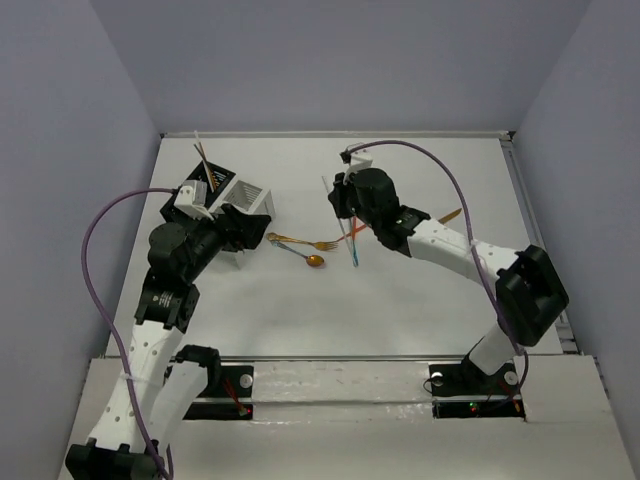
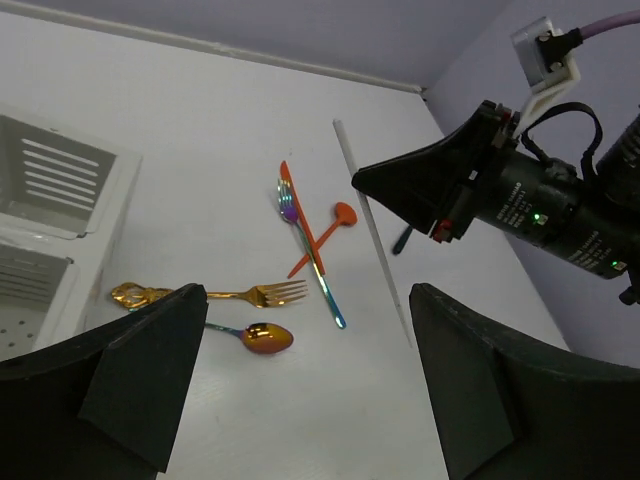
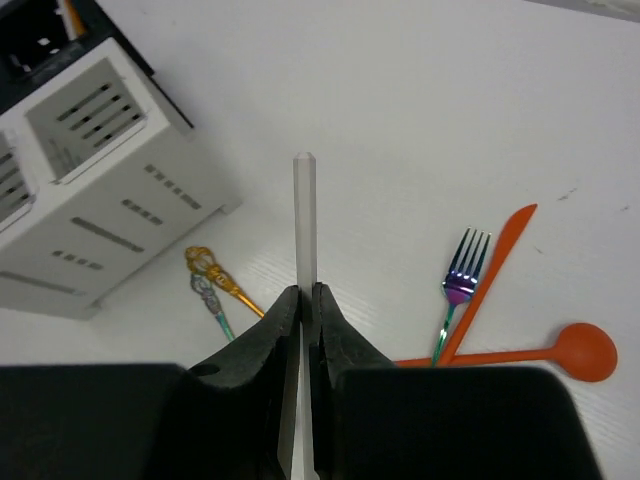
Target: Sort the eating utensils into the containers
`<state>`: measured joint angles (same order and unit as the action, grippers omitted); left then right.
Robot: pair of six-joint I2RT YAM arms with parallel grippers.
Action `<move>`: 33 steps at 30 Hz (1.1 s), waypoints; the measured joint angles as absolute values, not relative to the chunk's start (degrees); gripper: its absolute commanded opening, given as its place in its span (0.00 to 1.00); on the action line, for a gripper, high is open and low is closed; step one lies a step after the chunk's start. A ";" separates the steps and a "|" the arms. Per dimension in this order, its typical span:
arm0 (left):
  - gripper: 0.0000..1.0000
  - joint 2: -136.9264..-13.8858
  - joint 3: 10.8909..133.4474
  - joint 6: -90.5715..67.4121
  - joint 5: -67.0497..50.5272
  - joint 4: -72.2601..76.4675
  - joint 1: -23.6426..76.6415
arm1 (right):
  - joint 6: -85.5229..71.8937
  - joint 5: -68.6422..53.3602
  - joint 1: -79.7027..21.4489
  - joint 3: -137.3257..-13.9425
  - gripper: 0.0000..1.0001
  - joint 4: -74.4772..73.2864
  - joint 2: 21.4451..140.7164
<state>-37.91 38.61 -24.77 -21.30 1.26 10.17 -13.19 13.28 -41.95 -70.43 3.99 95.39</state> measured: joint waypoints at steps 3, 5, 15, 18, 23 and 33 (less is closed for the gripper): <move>0.89 -41.10 37.32 -28.16 -25.23 5.26 10.04 | -12.97 8.25 -42.09 -66.41 0.07 6.90 90.59; 0.87 -43.35 36.21 -30.89 -27.38 8.27 10.07 | -13.08 5.13 -42.59 -64.01 0.07 8.08 87.96; 0.73 -54.33 32.56 -42.50 -29.45 21.65 20.21 | -13.74 -4.19 -48.18 -59.07 0.07 10.35 81.12; 0.70 -54.83 32.58 -43.81 -28.42 23.68 21.87 | -13.96 -5.41 -48.82 -58.67 0.07 11.22 80.73; 0.61 -55.51 32.58 -46.52 -24.88 28.80 23.44 | -14.81 -6.66 -49.21 -56.14 0.07 11.81 79.77; 0.46 -59.99 32.58 -47.03 -21.54 30.96 25.87 | -15.31 -7.40 -49.58 -54.46 0.07 13.08 79.13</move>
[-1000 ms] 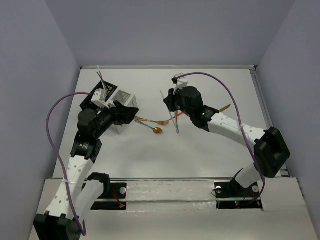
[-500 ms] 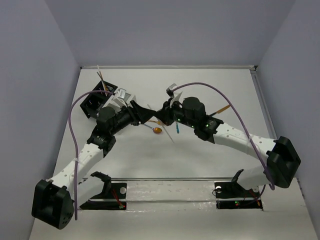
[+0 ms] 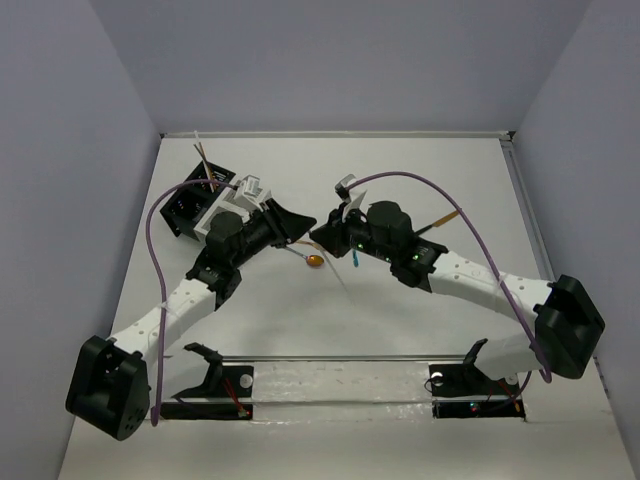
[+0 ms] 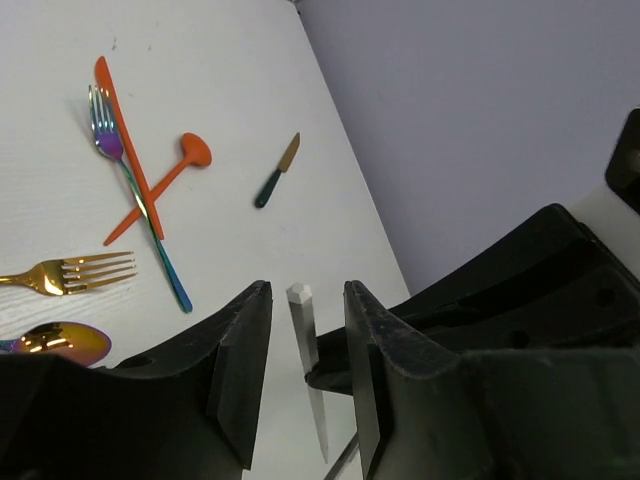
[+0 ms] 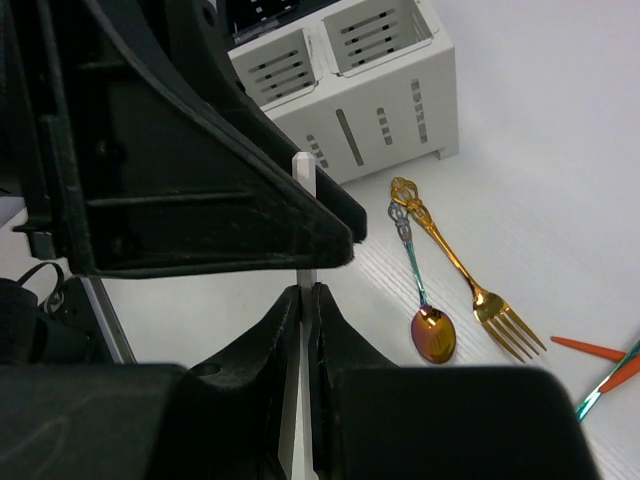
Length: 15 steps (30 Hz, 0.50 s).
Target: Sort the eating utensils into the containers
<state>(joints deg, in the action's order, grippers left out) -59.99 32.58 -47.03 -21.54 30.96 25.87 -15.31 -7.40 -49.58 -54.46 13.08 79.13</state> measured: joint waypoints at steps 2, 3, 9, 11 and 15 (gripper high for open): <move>0.42 -61.34 32.58 -46.96 -21.30 30.98 26.28 | -15.42 -7.55 -49.60 -54.43 0.07 13.56 79.13; 0.34 -61.89 32.58 -46.92 -21.15 30.92 26.57 | -15.44 -7.57 -49.60 -54.43 0.07 13.80 79.13; 0.06 -62.43 33.23 -46.09 -20.14 30.89 27.68 | -15.64 -7.46 -49.58 -54.02 0.19 14.06 79.11; 0.06 -62.37 34.04 -45.43 -19.38 29.61 27.92 | -15.79 -7.22 -49.56 -53.91 0.29 14.50 79.07; 0.06 -61.54 36.27 -42.48 -15.75 25.30 28.01 | -16.29 -7.16 -49.60 -53.21 0.47 14.00 77.60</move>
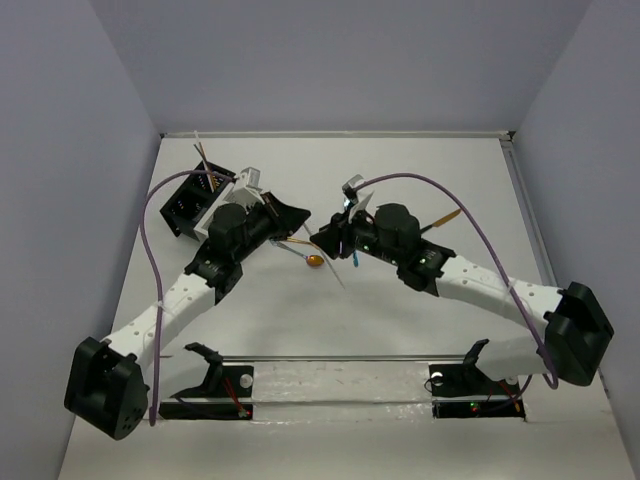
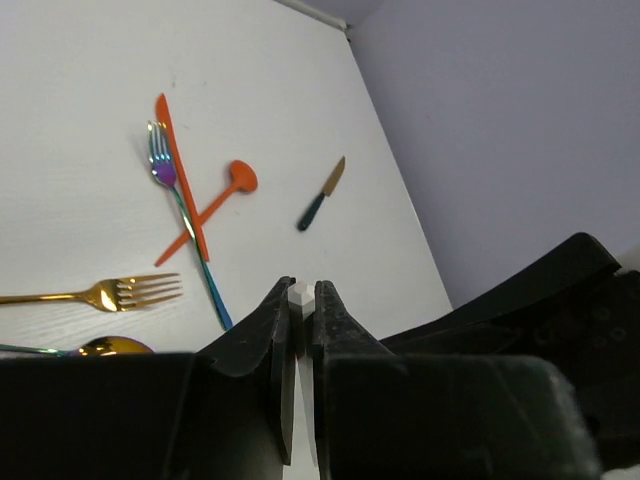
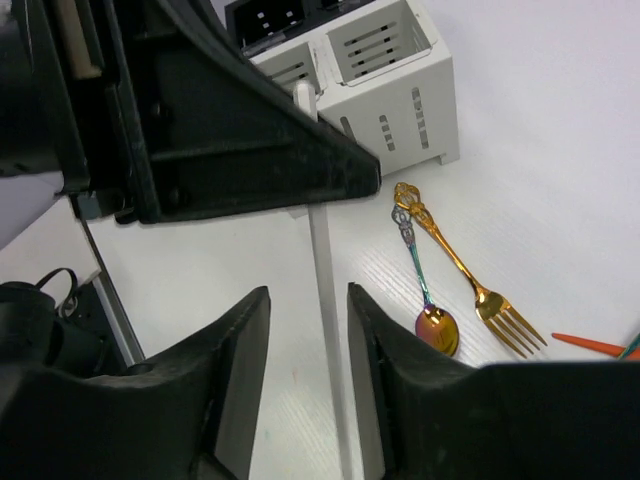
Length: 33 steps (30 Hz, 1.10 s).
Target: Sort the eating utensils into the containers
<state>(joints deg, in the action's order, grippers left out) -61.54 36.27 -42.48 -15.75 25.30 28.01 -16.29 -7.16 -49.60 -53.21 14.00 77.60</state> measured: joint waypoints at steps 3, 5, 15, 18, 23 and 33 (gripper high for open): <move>0.06 -60.55 39.94 -39.46 -11.09 21.10 27.59 | -16.27 -7.03 -49.60 -51.83 0.53 13.41 74.00; 0.06 -60.34 43.16 -37.19 -7.92 18.57 26.72 | -16.25 -6.50 -49.63 -51.31 0.57 12.45 71.61; 0.06 -65.01 58.72 -31.59 -3.36 10.55 9.39 | -16.23 2.37 -49.63 -45.95 0.61 6.17 58.81; 0.06 -69.28 64.64 -29.58 -0.82 8.21 3.18 | -16.25 4.97 -49.63 -44.91 0.61 4.34 58.76; 0.06 -74.48 71.68 -26.89 3.09 4.19 -4.01 | -16.29 7.07 -49.63 -42.89 0.61 2.94 59.13; 0.06 -82.37 79.94 -20.34 12.64 1.06 -8.01 | -16.80 8.64 -49.63 -42.24 0.61 3.31 62.30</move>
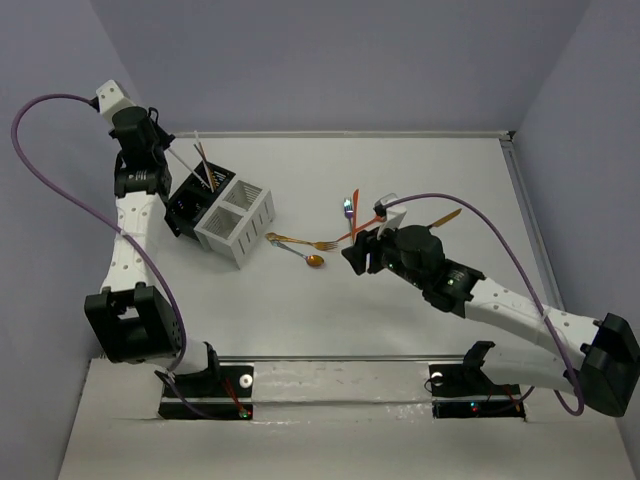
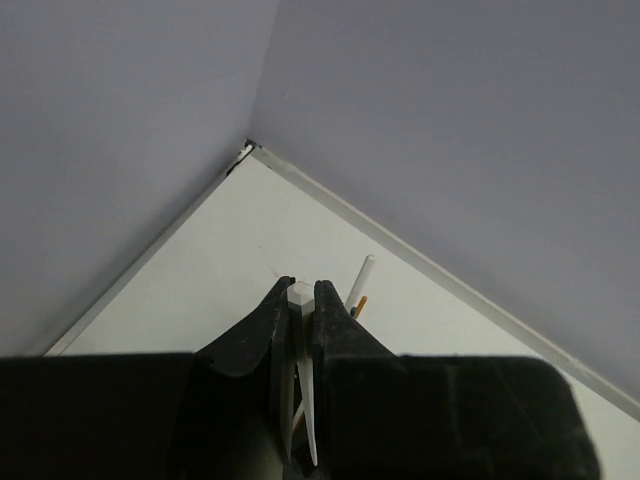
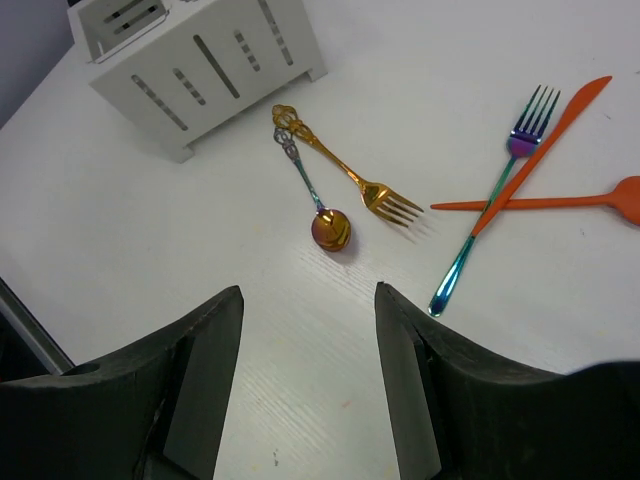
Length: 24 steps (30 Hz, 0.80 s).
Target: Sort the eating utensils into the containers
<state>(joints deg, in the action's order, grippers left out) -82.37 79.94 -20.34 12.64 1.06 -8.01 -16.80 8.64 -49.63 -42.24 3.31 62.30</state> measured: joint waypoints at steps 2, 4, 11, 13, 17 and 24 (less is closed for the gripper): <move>0.06 -83.92 80.29 -19.73 13.10 1.06 -8.01 | -16.84 8.75 -49.63 -42.24 0.61 3.31 62.54; 0.06 -85.23 80.29 -19.38 13.37 1.04 -8.03 | -16.88 8.99 -49.63 -42.24 0.61 3.40 62.61; 0.06 -89.25 81.17 -18.44 12.82 1.89 -8.03 | -16.88 9.67 -49.63 -42.26 0.61 3.42 64.10; 0.06 -89.84 81.17 -18.41 12.16 2.66 -8.03 | -16.88 9.80 -49.63 -42.26 0.61 3.40 65.04; 0.06 -90.85 81.17 -18.48 10.87 4.49 -8.03 | -16.86 10.17 -49.63 -42.26 0.61 3.42 66.41; 0.20 -92.86 81.17 -18.11 9.74 6.83 -8.01 | -16.88 10.61 -49.63 -42.26 0.61 3.42 68.23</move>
<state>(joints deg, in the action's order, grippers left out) -92.86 81.17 -18.11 9.74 6.83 -8.01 -16.88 10.61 -49.63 -42.26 3.42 68.23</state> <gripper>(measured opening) 0.164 0.612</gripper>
